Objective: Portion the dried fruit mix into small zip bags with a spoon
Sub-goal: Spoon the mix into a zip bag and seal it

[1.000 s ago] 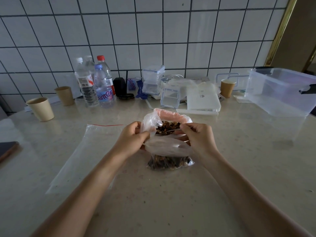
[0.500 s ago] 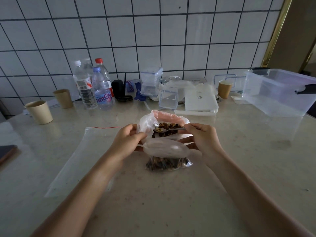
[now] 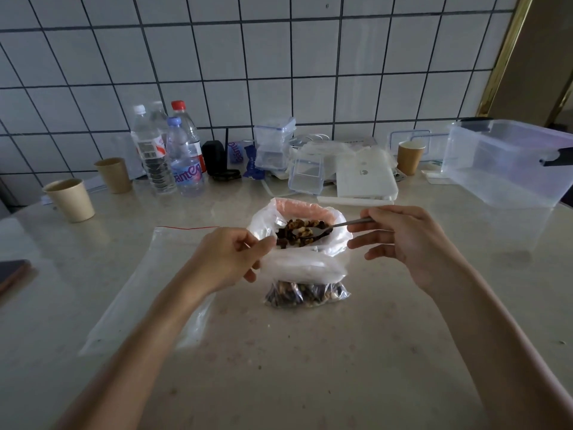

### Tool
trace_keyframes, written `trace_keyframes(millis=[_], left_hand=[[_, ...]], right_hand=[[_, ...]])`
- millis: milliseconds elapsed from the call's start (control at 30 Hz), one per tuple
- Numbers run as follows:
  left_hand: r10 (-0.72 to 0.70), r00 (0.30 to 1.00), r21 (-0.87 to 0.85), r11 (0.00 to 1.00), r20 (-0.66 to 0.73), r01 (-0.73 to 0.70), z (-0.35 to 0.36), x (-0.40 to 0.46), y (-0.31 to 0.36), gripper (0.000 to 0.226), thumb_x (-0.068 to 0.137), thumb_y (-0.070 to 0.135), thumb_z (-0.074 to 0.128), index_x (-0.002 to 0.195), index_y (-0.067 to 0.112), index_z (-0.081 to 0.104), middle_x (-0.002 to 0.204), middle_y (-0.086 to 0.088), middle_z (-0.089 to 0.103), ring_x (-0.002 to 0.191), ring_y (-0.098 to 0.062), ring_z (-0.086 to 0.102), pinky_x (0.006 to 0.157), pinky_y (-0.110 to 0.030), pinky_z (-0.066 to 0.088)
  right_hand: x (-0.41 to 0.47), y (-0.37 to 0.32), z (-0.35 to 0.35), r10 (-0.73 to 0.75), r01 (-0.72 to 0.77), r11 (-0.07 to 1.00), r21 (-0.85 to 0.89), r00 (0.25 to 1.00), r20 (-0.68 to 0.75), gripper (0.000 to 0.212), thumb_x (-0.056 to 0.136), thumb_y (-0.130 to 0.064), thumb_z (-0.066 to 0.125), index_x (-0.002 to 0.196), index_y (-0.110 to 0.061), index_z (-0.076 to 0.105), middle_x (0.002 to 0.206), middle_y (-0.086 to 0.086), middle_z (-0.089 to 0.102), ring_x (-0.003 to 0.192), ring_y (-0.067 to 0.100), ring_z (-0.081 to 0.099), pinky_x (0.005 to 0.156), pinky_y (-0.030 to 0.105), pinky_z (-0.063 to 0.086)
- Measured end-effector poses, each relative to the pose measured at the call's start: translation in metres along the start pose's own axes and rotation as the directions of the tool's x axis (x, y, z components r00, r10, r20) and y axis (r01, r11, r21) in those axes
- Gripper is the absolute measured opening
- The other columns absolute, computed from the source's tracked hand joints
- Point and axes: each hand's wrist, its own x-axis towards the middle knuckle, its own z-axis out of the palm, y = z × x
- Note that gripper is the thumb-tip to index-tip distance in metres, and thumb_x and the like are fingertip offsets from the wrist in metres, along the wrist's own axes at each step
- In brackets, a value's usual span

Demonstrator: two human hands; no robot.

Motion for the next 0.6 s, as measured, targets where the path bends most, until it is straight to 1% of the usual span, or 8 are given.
trace_keyframes(millis=[100, 200, 233, 300, 367, 433, 533, 600], left_hand=[[-0.010, 0.997, 0.011, 1.000, 0.078, 0.009, 0.004, -0.003, 0.003, 0.039, 0.094, 0.059, 0.065, 0.085, 0.023, 0.077, 0.067, 0.009, 0.075, 0.057, -0.004, 0.072, 0.043, -0.015, 0.045], [0.021, 0.993, -0.071, 0.997, 0.117, -0.013, 0.004, -0.003, 0.003, 0.026, 0.094, 0.051, 0.069, 0.090, 0.027, 0.080, 0.071, 0.003, 0.077, 0.058, -0.005, 0.069, 0.048, -0.018, 0.049], [0.034, 0.992, -0.100, 0.995, 0.120, -0.022, 0.003, -0.003, 0.002, 0.024, 0.095, 0.049, 0.070, 0.092, 0.028, 0.080, 0.073, 0.001, 0.078, 0.060, -0.007, 0.070, 0.050, -0.019, 0.050], [0.054, 0.991, -0.139, 0.990, 0.124, -0.037, 0.003, -0.002, 0.001, 0.021, 0.096, 0.047, 0.070, 0.093, 0.028, 0.080, 0.077, -0.002, 0.079, 0.064, -0.011, 0.071, 0.052, -0.021, 0.050], [0.069, 0.990, -0.150, 0.987, 0.125, -0.050, 0.004, -0.001, -0.001, 0.020, 0.096, 0.044, 0.070, 0.093, 0.027, 0.080, 0.078, -0.003, 0.078, 0.064, -0.011, 0.072, 0.051, -0.021, 0.050], [0.071, 0.990, -0.136, 0.989, 0.123, -0.054, 0.004, -0.001, -0.002, 0.019, 0.097, 0.042, 0.069, 0.094, 0.026, 0.079, 0.079, -0.002, 0.078, 0.065, -0.010, 0.072, 0.050, -0.019, 0.050], [0.069, 0.991, -0.132, 0.990, 0.117, -0.053, 0.004, 0.000, -0.005, 0.019, 0.098, 0.040, 0.068, 0.095, 0.025, 0.079, 0.078, 0.000, 0.077, 0.066, -0.011, 0.073, 0.051, -0.018, 0.050], [0.070, 0.990, -0.138, 0.989, 0.119, -0.053, 0.004, 0.001, -0.006, 0.019, 0.098, 0.041, 0.069, 0.094, 0.025, 0.079, 0.077, -0.001, 0.077, 0.066, -0.012, 0.073, 0.051, -0.019, 0.050]], right_hand=[[-0.001, -0.004, -0.008, 0.013, -0.011, 0.999, -0.033, 0.998, 0.069, 0.024, 0.107, -0.012, 0.049, 0.110, 0.004, 0.066, 0.098, 0.021, 0.078, 0.080, 0.038, 0.077, 0.053, 0.032, 0.058], [-0.003, -0.005, -0.013, 0.001, 0.015, 0.993, -0.113, 0.991, 0.134, 0.023, 0.108, -0.014, 0.049, 0.108, 0.003, 0.066, 0.098, 0.018, 0.079, 0.079, 0.036, 0.077, 0.054, 0.032, 0.058], [-0.003, -0.005, -0.014, -0.027, 0.049, 0.989, -0.140, 0.987, 0.156, 0.023, 0.108, -0.013, 0.049, 0.107, 0.002, 0.067, 0.096, 0.017, 0.079, 0.078, 0.036, 0.077, 0.053, 0.031, 0.058], [-0.003, -0.006, -0.016, -0.134, 0.175, 0.966, -0.192, 0.968, 0.210, 0.022, 0.108, -0.011, 0.050, 0.104, 0.000, 0.068, 0.095, 0.014, 0.080, 0.077, 0.034, 0.077, 0.054, 0.030, 0.059], [-0.003, -0.007, -0.018, -0.268, 0.338, 0.908, -0.247, 0.922, 0.278, 0.020, 0.106, -0.008, 0.051, 0.103, -0.003, 0.070, 0.094, 0.011, 0.080, 0.078, 0.031, 0.077, 0.056, 0.031, 0.059], [-0.002, -0.006, -0.020, -0.359, 0.465, 0.829, -0.310, 0.868, 0.342, 0.018, 0.104, -0.006, 0.054, 0.104, -0.007, 0.072, 0.093, 0.006, 0.081, 0.081, 0.025, 0.078, 0.060, 0.032, 0.059], [0.000, -0.003, -0.020, -0.401, 0.545, 0.746, -0.383, 0.827, 0.395, 0.017, 0.102, -0.006, 0.057, 0.105, -0.012, 0.073, 0.091, -0.003, 0.081, 0.086, 0.016, 0.078, 0.065, 0.030, 0.059], [0.001, -0.002, -0.021, -0.403, 0.546, 0.748, -0.378, 0.825, 0.395, 0.017, 0.103, -0.006, 0.057, 0.106, -0.011, 0.073, 0.091, -0.004, 0.081, 0.087, 0.015, 0.078, 0.065, 0.028, 0.058]])
